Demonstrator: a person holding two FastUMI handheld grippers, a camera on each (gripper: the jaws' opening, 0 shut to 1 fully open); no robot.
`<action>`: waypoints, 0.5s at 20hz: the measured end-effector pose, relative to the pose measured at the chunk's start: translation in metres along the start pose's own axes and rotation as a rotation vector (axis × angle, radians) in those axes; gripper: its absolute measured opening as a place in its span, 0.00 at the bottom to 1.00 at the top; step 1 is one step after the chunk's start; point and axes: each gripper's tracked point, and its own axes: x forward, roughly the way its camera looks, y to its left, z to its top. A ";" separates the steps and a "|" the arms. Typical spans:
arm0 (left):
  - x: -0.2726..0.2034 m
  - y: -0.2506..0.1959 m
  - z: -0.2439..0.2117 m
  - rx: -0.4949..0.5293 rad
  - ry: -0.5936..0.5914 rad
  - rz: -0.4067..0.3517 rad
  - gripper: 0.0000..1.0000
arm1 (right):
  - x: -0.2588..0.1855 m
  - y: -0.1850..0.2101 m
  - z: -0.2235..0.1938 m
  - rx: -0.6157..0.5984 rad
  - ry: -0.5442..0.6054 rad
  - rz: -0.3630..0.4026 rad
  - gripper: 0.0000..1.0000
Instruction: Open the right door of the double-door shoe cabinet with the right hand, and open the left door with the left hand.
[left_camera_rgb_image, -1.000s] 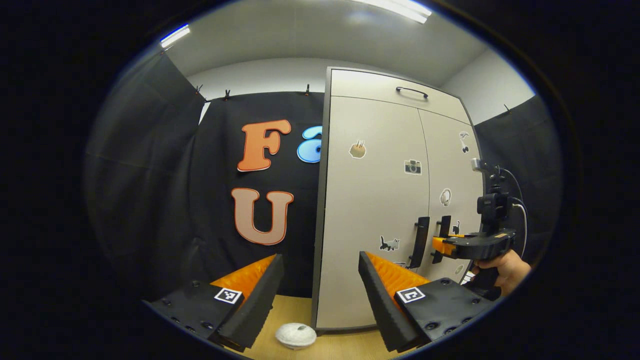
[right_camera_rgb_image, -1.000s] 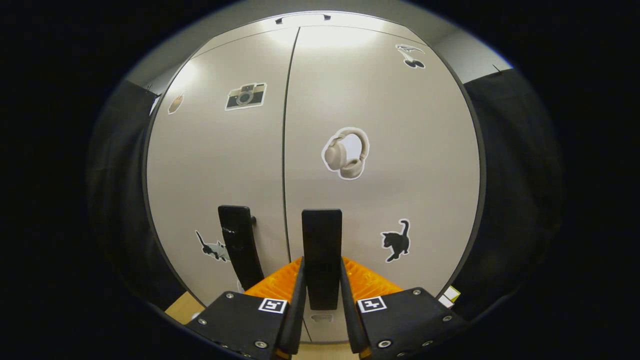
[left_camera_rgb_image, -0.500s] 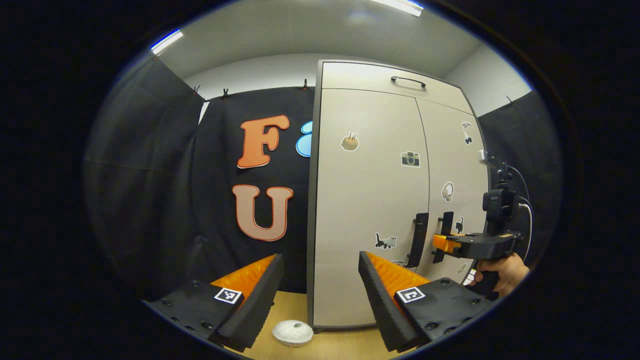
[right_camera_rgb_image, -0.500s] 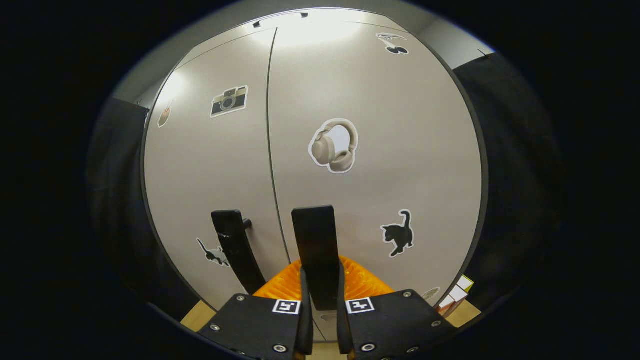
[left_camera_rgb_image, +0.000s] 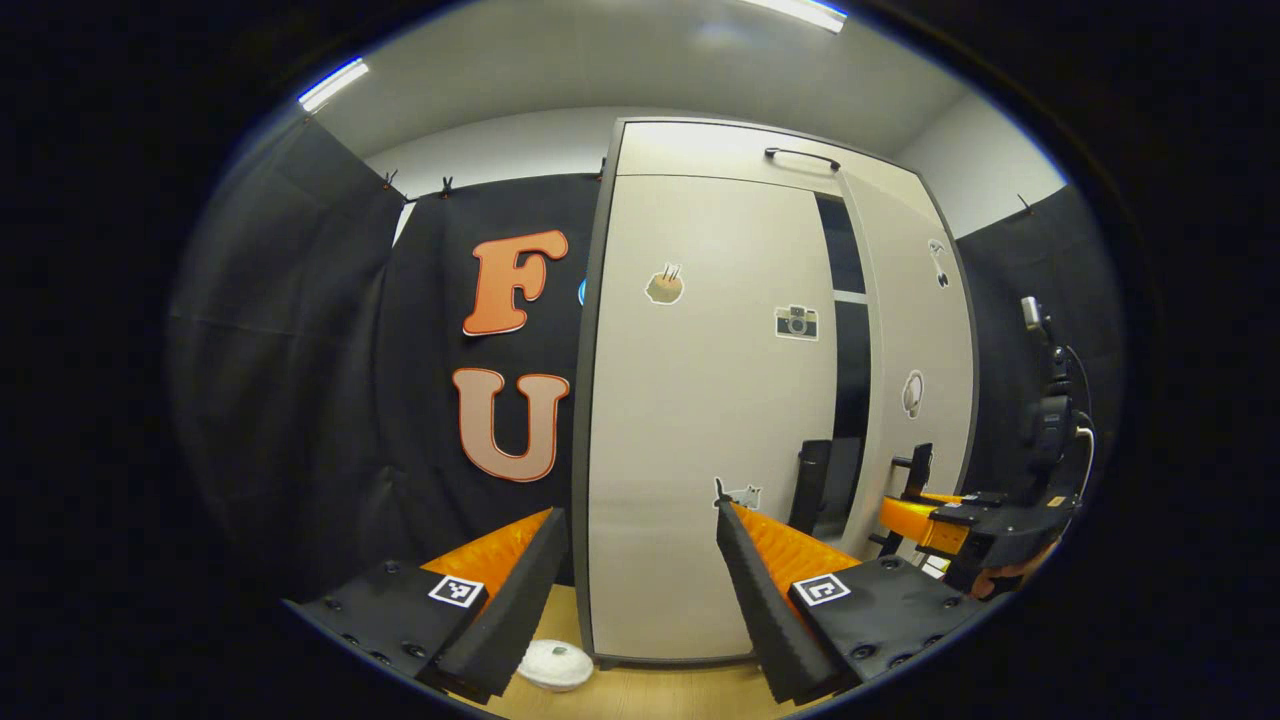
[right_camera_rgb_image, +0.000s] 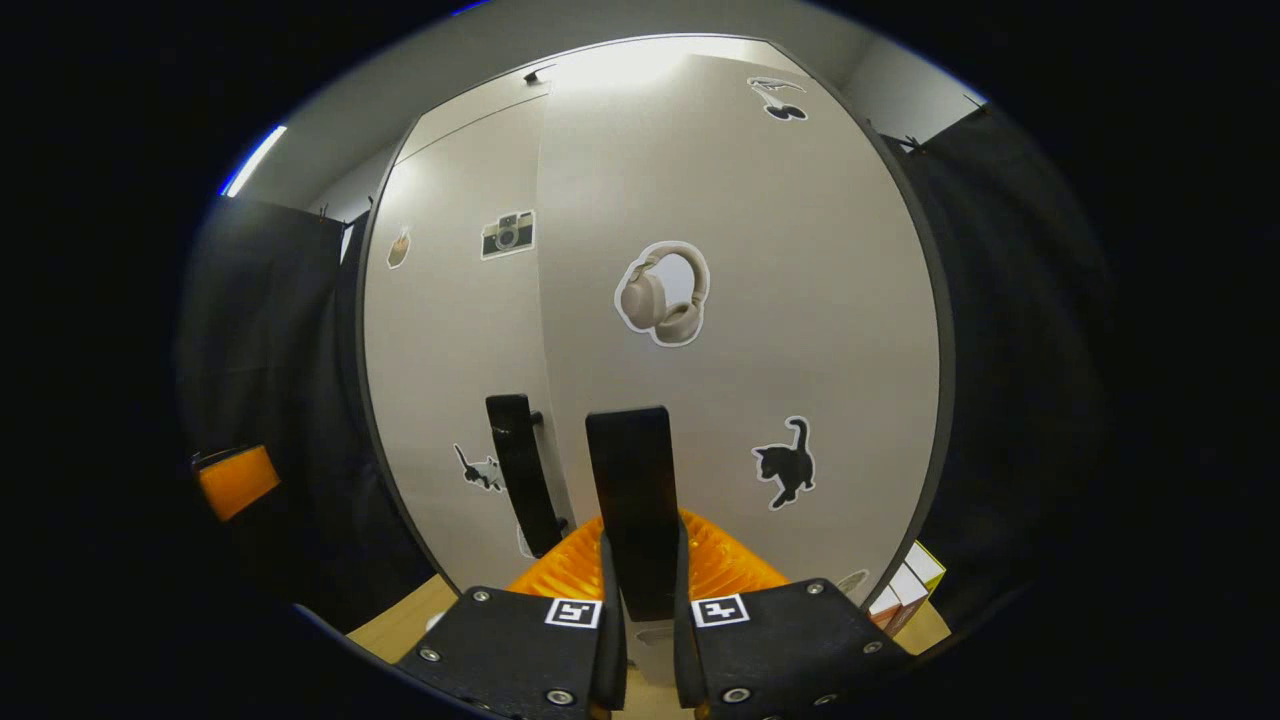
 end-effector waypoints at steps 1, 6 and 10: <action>0.002 -0.005 -0.001 0.003 0.003 -0.006 0.96 | -0.008 -0.002 -0.001 0.003 0.004 0.012 0.19; 0.013 -0.036 -0.002 0.011 0.004 -0.038 0.96 | -0.039 -0.014 -0.002 0.002 0.004 0.042 0.19; 0.020 -0.056 -0.005 0.003 0.011 -0.066 0.96 | -0.060 -0.027 -0.003 -0.005 -0.003 0.046 0.18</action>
